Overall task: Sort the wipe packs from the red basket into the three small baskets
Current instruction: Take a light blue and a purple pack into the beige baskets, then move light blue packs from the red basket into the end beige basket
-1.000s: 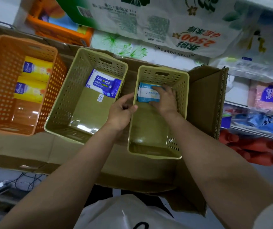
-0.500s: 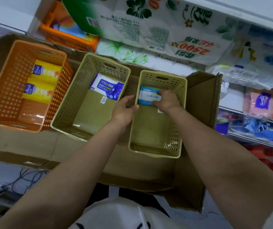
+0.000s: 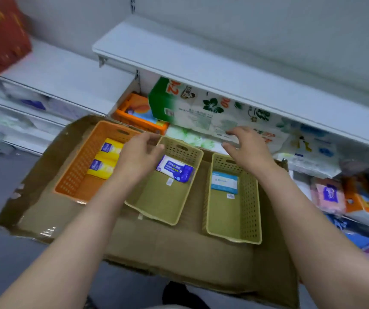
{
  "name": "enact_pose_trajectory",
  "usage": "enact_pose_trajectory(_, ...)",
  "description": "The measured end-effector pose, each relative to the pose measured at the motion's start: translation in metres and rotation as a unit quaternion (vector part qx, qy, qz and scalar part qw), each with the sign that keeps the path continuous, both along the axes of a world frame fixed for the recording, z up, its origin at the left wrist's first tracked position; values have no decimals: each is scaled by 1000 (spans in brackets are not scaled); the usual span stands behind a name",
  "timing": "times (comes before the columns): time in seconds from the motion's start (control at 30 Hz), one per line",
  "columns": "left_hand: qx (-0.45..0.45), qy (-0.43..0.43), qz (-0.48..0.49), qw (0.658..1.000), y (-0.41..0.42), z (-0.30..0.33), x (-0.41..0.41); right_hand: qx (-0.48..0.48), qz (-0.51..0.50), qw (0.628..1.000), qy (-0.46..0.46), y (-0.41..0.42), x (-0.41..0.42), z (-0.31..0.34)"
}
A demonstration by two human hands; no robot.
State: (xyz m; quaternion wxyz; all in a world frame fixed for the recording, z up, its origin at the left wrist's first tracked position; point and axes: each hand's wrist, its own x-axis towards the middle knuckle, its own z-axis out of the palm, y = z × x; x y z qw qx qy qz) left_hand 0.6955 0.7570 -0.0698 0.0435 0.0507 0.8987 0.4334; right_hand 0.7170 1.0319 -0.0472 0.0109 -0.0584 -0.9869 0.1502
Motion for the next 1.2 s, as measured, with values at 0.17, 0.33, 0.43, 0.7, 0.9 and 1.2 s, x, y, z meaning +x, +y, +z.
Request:
enact_pose_trajectory(0.17,-91,113,-12,989,-139,29,30,13,18,997,68,-112,46,41)
enact_pose_trajectory(0.33,-140,145,-18,979,-280,41,58,-8,27,993,115,-235,76,53)
enact_pose_trajectory(0.43,-154,158,15,975,-359,45,67,-36,66,989,126,-319,72,57)
enact_pose_trajectory(0.7,-160,157,70,972,-506,39,19,-61,150,980,117,-474,0,52)
enact_pose_trajectory(0.9,-169,180,62,967,-603,44,-85,-85,152,977,123,-571,-102,37)
enact_pose_trajectory(1.2,-183,187,26,965,-715,92,-268,-75,114,983,121,-693,-262,80)
